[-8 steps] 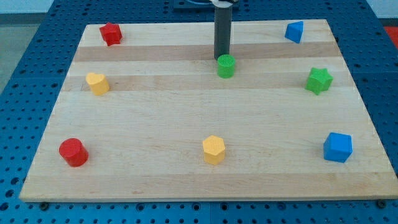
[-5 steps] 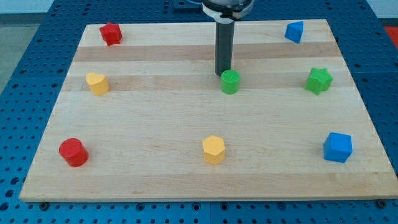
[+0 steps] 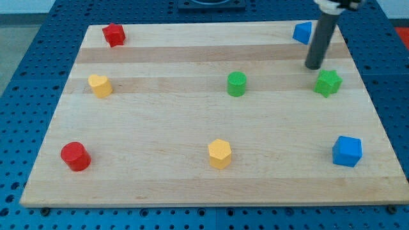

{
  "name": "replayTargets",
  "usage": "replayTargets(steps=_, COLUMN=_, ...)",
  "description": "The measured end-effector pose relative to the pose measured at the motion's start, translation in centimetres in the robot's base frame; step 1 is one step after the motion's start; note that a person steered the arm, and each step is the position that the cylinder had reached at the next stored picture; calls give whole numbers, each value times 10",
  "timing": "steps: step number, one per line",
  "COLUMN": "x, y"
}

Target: Move green star towards center

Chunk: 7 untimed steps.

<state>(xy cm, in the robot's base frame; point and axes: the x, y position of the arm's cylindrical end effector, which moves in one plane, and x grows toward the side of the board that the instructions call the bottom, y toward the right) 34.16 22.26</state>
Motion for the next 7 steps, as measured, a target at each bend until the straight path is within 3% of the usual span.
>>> replayTargets(steps=1, x=1, y=38)
replayTargets(steps=3, x=37, y=58)
replayTargets(steps=7, x=58, y=6)
